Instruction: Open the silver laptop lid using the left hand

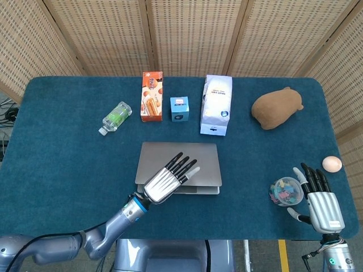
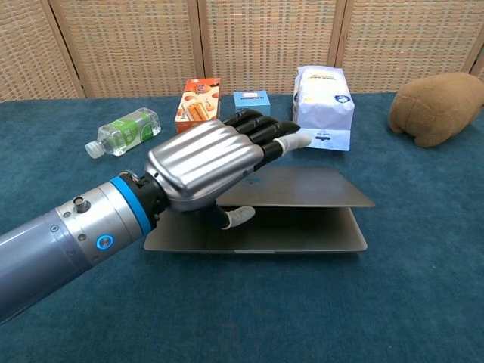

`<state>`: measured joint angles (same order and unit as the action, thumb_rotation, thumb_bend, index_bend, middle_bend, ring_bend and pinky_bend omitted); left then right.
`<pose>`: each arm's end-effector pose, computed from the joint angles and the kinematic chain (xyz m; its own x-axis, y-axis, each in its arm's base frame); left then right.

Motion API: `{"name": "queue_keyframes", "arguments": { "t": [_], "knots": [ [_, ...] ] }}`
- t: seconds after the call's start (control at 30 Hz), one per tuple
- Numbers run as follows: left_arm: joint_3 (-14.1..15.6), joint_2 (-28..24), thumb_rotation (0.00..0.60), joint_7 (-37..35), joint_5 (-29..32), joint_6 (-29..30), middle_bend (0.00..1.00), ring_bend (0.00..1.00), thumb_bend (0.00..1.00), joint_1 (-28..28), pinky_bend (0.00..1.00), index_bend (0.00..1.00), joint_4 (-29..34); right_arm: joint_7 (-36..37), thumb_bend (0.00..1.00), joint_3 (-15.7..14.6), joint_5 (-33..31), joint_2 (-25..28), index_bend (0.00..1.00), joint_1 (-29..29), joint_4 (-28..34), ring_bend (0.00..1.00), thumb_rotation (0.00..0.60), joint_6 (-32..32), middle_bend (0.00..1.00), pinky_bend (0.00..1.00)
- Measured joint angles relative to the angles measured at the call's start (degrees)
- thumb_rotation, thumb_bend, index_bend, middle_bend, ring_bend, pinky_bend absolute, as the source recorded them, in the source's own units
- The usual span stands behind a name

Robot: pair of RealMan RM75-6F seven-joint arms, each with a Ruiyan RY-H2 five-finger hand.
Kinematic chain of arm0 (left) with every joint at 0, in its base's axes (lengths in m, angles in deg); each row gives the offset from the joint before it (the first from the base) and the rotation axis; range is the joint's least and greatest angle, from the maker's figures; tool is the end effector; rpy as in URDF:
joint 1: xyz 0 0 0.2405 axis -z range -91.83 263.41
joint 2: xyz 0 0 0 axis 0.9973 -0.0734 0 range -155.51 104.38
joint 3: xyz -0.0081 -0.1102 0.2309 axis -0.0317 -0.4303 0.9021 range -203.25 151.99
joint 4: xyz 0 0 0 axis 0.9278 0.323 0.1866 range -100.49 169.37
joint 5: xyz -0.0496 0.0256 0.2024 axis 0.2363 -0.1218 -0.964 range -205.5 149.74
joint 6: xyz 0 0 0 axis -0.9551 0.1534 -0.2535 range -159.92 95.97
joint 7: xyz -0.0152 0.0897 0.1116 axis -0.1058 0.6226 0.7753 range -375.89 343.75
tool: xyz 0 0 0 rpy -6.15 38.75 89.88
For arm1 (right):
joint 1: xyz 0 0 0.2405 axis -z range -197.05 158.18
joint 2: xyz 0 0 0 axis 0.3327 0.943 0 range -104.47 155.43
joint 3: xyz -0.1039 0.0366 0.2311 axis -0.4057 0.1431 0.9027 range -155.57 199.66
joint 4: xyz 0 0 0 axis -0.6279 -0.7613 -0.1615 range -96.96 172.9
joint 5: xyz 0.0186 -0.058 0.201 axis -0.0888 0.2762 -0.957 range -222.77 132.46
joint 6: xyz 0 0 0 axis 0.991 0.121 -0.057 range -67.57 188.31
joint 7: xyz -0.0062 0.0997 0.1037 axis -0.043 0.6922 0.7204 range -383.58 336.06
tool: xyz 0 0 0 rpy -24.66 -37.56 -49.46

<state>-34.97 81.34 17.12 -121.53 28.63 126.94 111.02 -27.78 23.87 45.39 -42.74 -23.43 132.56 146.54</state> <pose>-0.0602 0.2759 -0.0906 0.5672 -0.1283 0.8135 0.5074 -0.7236 -0.4679 -0.2884 -0.1711 0.1295 0.3637 -0.0089 0.9315 -0.9288 -0.0794 0.3619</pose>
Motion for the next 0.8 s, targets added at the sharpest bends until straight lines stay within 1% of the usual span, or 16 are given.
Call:
{"name": "queue_keyframes", "arguments": {
  "t": [0.13, 0.33, 0.5, 0.53, 0.57, 0.6, 0.67, 0.7, 0.8],
  "knots": [
    [-1.4, 1.0, 0.6, -0.7, 2.4, -0.2, 0.0, 0.0, 0.38, 0.4, 0.0, 0.0, -0.9, 0.0, 0.0, -0.1, 0.0, 0.0, 0.0, -0.1, 0.0, 0.0, 0.6, -0.3, 0.0, 0.0],
    [-2.1, 1.9, 0.6, -0.4, 5.0, -1.6, 0.0, 0.0, 0.37, 1.2, 0.0, 0.0, -2.7, -0.3, 0.0, -0.7, 0.7, -0.1, 0.01, -0.5, -0.1, 0.0, 0.6, -1.3, 0.0, 0.0],
    [-1.9, 1.2, 0.6, -0.7, 5.5, -2.0, 0.0, 0.0, 0.37, 1.6, 0.0, 0.0, -2.3, -0.1, 0.0, -1.9, 3.4, 0.2, 0.06, -2.1, -0.9, 0.0, 0.6, -3.8, 0.0, 0.0],
    [-1.8, 0.9, 0.6, -0.8, 5.6, -2.2, 0.0, 0.0, 0.37, 1.7, 0.0, 0.0, -2.0, 0.2, 0.02, -2.1, 4.2, 0.2, 0.07, -2.7, -1.3, 0.0, 0.6, -4.5, 0.0, 0.0],
    [-1.8, 0.6, 0.6, -1.0, 5.7, -2.3, 0.0, 0.0, 0.37, 1.8, 0.0, 0.0, -1.8, 0.6, 0.03, -2.4, 5.1, 0.3, 0.08, -3.3, -1.7, 0.0, 0.6, -5.3, 0.0, 0.0],
    [-1.7, 0.4, 0.6, -1.0, 5.8, -2.4, 0.0, 0.0, 0.37, 2.0, 0.0, 0.0, -1.6, 1.3, 0.08, -2.8, 6.4, 0.3, 0.09, -4.4, -2.5, 0.0, 0.6, -6.6, 0.0, 0.0],
    [-1.5, 0.0, 0.6, -1.1, 5.9, -2.6, 0.0, 0.0, 0.37, 2.2, 0.0, 0.0, -1.3, 2.5, 0.19, -3.5, 8.3, 0.4, 0.1, -6.2, -3.7, 0.0, 0.6, -8.8, 0.0, 0.0],
    [-1.5, -0.1, 0.6, -1.1, 6.0, -2.6, 0.0, 0.0, 0.37, 2.3, 0.0, 0.0, -1.2, 3.5, 0.27, -3.9, 9.6, 0.3, 0.1, -7.7, -4.6, 0.0, 0.6, -10.5, 0.0, 0.01],
    [-1.5, -0.3, 0.6, -1.2, 6.2, -2.6, 0.0, 0.0, 0.37, 2.6, 0.0, 0.0, -1.0, 6.7, 0.41, -4.8, 12.5, 0.0, 0.11, -11.5, -6.5, 0.0, 0.6, -14.5, 0.02, 0.06]
  ]
}}
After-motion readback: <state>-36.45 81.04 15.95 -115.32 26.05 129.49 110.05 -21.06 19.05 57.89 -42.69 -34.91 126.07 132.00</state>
